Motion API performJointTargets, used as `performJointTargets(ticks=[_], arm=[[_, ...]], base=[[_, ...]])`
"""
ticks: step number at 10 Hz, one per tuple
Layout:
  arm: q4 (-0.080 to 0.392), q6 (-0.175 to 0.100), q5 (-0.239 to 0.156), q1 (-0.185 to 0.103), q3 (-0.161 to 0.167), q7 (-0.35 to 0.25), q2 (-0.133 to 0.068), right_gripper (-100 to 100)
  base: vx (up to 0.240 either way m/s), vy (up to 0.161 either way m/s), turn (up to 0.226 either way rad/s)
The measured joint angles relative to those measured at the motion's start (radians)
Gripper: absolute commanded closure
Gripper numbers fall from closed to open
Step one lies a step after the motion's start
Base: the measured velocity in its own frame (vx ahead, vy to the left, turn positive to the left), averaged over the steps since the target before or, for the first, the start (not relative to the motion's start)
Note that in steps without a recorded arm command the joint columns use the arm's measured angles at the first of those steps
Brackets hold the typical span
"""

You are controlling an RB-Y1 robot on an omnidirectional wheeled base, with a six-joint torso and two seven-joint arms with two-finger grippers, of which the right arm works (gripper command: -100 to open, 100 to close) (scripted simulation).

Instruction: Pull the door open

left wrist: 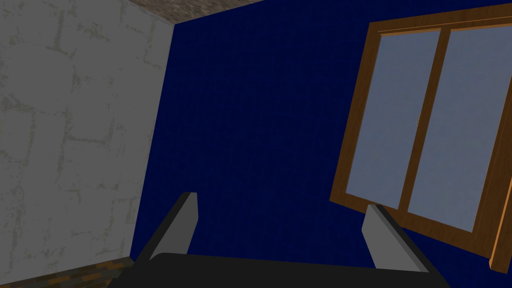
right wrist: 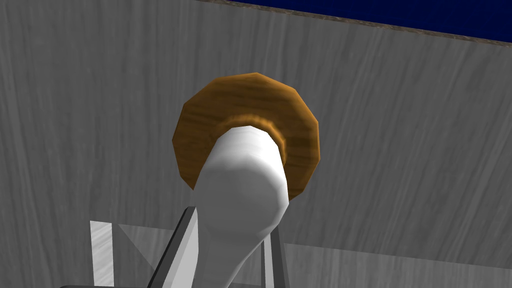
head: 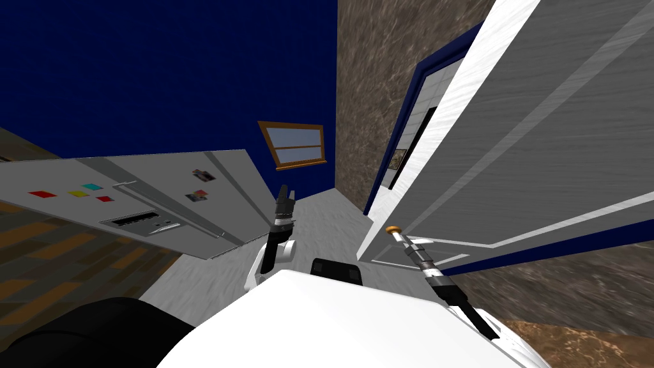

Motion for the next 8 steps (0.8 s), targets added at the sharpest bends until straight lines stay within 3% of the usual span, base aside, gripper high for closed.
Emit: performJointTargets(ticks=[4, 8], arm=[[-0.003, 0.002, 0.000, 0.002, 0.000, 0.001, -0.001, 100], [0.001, -0.017, -0.002, 0.011, 0.005, -0.004, -0.007, 100]], base=[[0.000, 0.002, 0.005], [0.000, -0.002, -0.005]])
